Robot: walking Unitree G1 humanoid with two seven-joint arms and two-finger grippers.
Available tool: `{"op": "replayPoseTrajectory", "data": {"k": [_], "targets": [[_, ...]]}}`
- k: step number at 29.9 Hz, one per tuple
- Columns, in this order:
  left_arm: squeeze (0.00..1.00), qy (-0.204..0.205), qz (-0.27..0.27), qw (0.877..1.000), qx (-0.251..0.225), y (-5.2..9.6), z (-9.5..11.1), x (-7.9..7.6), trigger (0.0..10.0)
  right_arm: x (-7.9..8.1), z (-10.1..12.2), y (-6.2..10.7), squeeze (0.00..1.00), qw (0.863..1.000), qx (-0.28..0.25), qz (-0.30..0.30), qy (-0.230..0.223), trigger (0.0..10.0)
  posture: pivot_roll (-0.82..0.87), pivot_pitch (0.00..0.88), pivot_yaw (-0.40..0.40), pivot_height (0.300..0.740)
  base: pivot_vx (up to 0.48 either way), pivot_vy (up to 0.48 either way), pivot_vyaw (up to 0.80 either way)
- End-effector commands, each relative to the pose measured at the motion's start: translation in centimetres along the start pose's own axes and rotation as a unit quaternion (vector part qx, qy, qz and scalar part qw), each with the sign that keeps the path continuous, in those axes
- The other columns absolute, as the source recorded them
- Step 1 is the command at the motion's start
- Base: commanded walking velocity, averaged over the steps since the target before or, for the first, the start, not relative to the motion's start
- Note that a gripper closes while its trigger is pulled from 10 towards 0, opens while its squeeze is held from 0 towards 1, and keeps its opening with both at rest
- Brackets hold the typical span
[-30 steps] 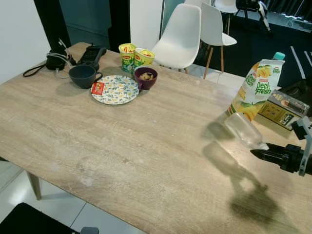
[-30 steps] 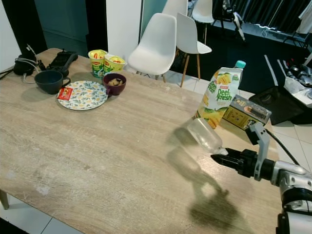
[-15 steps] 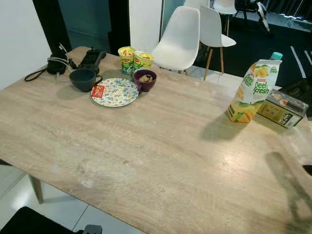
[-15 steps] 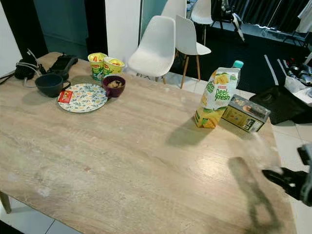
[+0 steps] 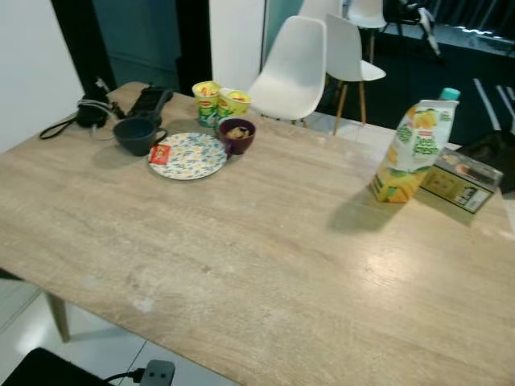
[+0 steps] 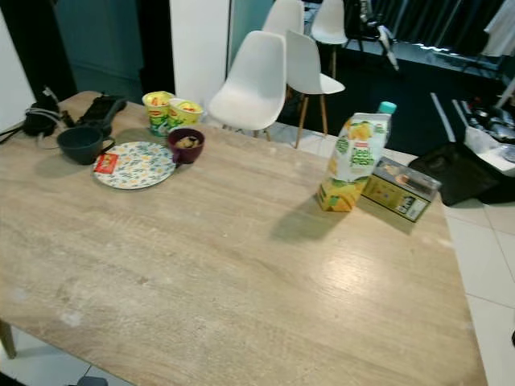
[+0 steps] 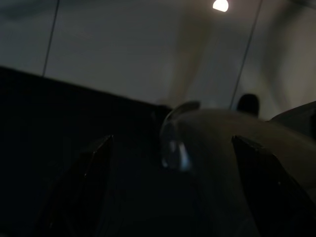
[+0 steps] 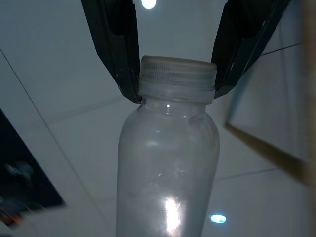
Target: Restocking fridge
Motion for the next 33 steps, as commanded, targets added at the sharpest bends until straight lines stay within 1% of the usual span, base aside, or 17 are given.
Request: {"op": "replayPoseTrajectory", "data": {"k": [1,4,5,7,8,12,13,14,15,18,20,21,22,25,26,28,33], "targets": [[0.00,0.009,-0.011,1.000,0.017,0.0,-1.1,-1.1,10.0,-0.7,0.3,0.1,0.00,1.000,-0.011,-0.021,-0.013,0.0,0.16,0.000,-0.119,0.740,0.000,0.000,0.00],[0.00,0.024,0.006,1.000,0.018,0.2,-1.3,-0.3,10.0,-3.0,-2.0,0.9,0.00,0.995,0.008,-0.095,-0.027,0.0,0.16,0.000,-0.116,0.740,0.000,0.000,0.00],[0.00,0.024,0.006,1.000,0.018,0.2,-1.3,-0.3,10.0,-3.0,-2.0,0.9,0.00,0.995,0.008,-0.095,-0.027,0.0,0.16,0.000,-0.116,0.740,0.000,0.000,0.00],[0.00,0.039,0.022,0.999,0.021,0.5,-1.7,0.4,10.0,-4.7,-3.6,1.7,0.00,0.989,0.024,-0.142,-0.032,0.0,0.16,0.000,-0.111,0.740,0.000,0.000,0.00],[0.00,0.039,0.022,0.999,0.021,0.5,-1.7,0.4,10.0,-4.7,-3.6,1.7,0.00,0.989,0.024,-0.142,-0.032,0.0,0.16,0.000,-0.111,0.740,0.000,0.000,0.00],[0.00,0.052,0.037,0.998,0.029,0.8,-2.4,1.0,10.0,-6.3,-5.2,2.6,0.00,0.981,0.041,-0.186,-0.032,0.0,0.16,0.000,-0.106,0.740,0.000,0.000,0.00],[0.00,0.056,0.044,0.997,0.035,1.0,-2.7,1.3,10.0,-7.0,-6.4,3.2,0.00,0.977,0.056,-0.205,-0.031,1.0,0.15,0.000,-0.101,0.740,0.000,0.000,0.00],[0.00,0.061,0.051,0.996,0.038,1.1,-2.9,1.6,10.0,-7.5,-7.8,3.7,0.00,0.973,0.075,-0.219,-0.030,10.0,0.15,0.000,-0.099,0.740,0.000,0.000,0.00],[0.00,0.061,0.051,0.996,0.038,1.1,-2.9,1.6,10.0,-7.5,-7.8,3.7,0.00,0.973,0.075,-0.219,-0.030,10.0,0.15,0.000,-0.099,0.740,0.000,0.000,0.00],[0.00,0.070,0.059,0.995,0.042,1.2,-3.1,1.8,10.0,-7.9,-10.9,4.9,0.00,0.964,0.117,-0.239,-0.024,10.0,0.15,0.000,-0.103,0.740,0.000,0.000,0.00],[0.00,0.070,0.059,0.995,0.042,1.2,-3.1,1.8,10.0,-7.9,-10.9,4.9,0.00,0.964,0.117,-0.239,-0.024,10.0,0.15,0.000,-0.103,0.740,0.000,0.000,0.00],[0.00,0.073,0.061,0.995,0.043,1.2,-3.1,1.8,10.0,-7.9,-12.2,5.4,0.00,0.960,0.136,-0.245,-0.017,10.0,0.15,0.000,-0.104,0.740,0.000,0.000,0.00],[0.00,0.073,0.061,0.995,0.043,1.2,-3.1,1.8,10.0,-7.9,-12.2,5.4,0.00,0.960,0.136,-0.245,-0.017,10.0,0.15,0.000,-0.104,0.740,0.000,0.000,0.00],[0.00,0.076,0.062,0.994,0.041,1.0,-2.8,1.6,10.0,-7.4,-16.0,6.9,0.00,0.949,0.188,-0.254,-0.005,10.0,0.15,0.000,-0.102,0.740,0.000,0.000,0.00],[0.00,0.076,0.062,0.994,0.041,1.0,-2.8,1.6,10.0,-7.4,-16.0,6.9,0.00,0.949,0.188,-0.254,-0.005,10.0,0.15,0.000,-0.102,0.740,0.000,0.000,0.00],[0.00,0.075,0.060,0.994,0.041,0.9,-2.8,1.4,10.0,-7.4,-17.6,7.7,0.00,0.942,0.208,-0.263,-0.002,10.0,0.14,0.000,-0.099,0.740,0.000,0.000,0.00],[0.00,0.075,0.060,0.994,0.044,0.9,-2.9,1.4,10.0,-7.5,-18.7,8.5,0.00,0.936,0.223,-0.271,-0.002,10.0,0.14,0.000,-0.098,0.740,0.000,0.000,0.00]]}}
Point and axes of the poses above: a point about 5 cm out from each wrist's last joint towards the gripper, its own y axis pointing back from the gripper into the wrist, its own z axis along the axis of the wrist's last joint, x = y × z, the point moved 4 cm from there along -y, pointing out of the wrist towards the gripper, and after that the axes turned 3 degrees about -y, right-handed, at the moved point
